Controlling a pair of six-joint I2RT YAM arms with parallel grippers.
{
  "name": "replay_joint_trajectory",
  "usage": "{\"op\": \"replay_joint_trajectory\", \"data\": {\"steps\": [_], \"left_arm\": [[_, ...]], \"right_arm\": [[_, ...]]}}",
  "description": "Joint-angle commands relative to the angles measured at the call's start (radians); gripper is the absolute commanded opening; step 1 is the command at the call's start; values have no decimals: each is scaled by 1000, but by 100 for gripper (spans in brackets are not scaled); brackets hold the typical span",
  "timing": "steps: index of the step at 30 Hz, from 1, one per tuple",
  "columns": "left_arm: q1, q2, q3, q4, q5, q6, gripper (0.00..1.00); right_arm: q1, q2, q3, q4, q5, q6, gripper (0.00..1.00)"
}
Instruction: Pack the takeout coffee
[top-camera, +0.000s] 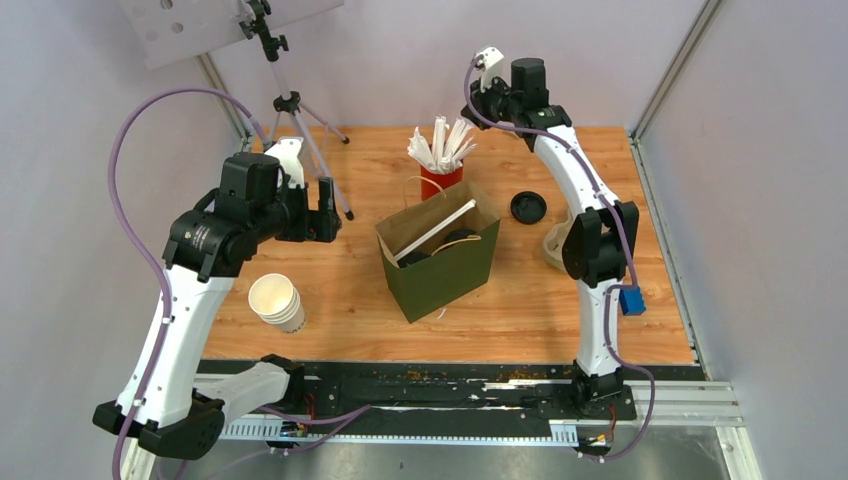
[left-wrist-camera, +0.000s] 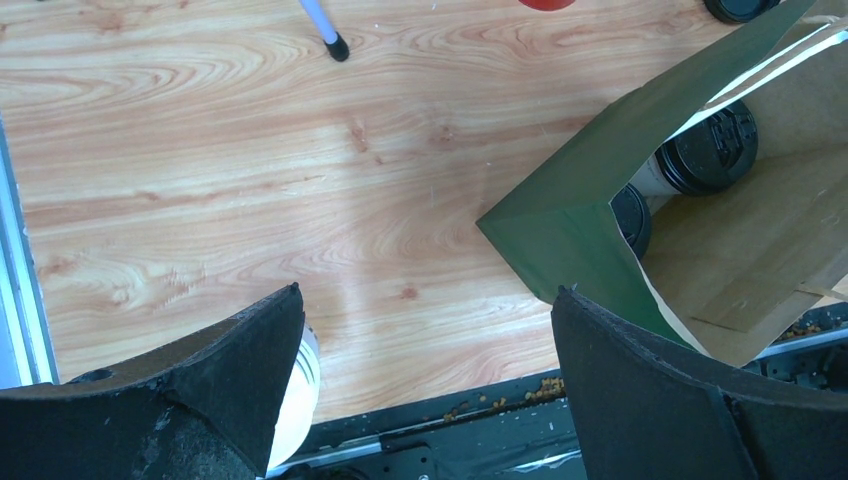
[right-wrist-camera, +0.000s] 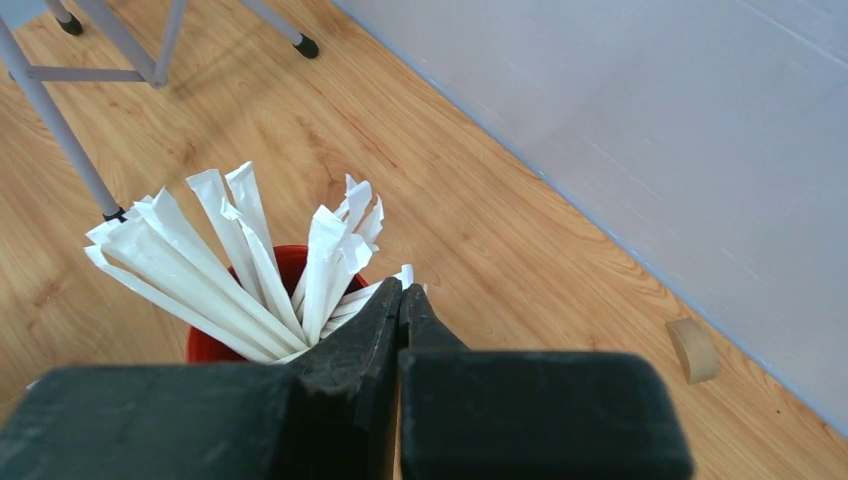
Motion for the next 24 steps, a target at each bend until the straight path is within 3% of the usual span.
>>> {"op": "replay_joint_trajectory", "data": {"steps": [1,4,11,17,24], "left_arm": [[4,-19,-4,34,1,1,100],[4,-27,-6,31,-2,4,100],[4,-31,0,14,-5,4,100],[4,-33,0,11,-11,3,100],[4,-29,-1,16,-8,3,100]], "right_arm": [[4,-60,18,23,-46,-6,0],[4,-57,18,36,-26,11,0],[4,-28,34,-7,50,12,22],[4,-17,26,-70,86,15,23],[2,-9,26,-102,83,25,33]]}}
